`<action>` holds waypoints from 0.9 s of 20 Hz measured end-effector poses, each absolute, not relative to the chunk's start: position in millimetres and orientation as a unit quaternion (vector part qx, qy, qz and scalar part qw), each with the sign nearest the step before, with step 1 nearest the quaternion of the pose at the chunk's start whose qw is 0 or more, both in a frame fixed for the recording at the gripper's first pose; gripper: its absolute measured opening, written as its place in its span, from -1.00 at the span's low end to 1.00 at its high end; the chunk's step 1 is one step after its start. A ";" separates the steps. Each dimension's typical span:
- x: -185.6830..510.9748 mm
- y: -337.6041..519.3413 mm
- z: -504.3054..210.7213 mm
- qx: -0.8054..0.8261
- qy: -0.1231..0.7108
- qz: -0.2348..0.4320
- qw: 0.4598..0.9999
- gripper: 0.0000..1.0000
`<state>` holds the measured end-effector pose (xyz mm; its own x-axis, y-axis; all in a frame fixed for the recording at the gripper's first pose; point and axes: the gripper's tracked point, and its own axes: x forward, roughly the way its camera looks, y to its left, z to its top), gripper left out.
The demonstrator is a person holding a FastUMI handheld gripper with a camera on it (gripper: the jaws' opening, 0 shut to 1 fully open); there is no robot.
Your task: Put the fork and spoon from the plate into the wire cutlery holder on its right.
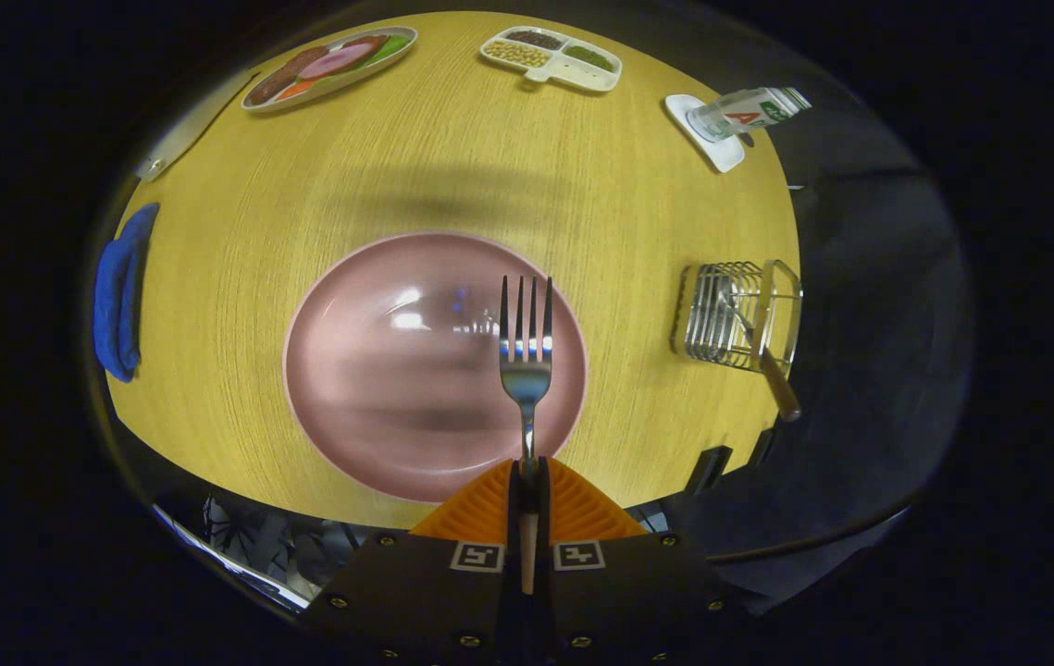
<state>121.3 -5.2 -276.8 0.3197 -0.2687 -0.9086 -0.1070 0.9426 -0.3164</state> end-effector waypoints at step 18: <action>138.4 -174.4 -191.2 -0.083 0.606 -0.162 0.774 -0.90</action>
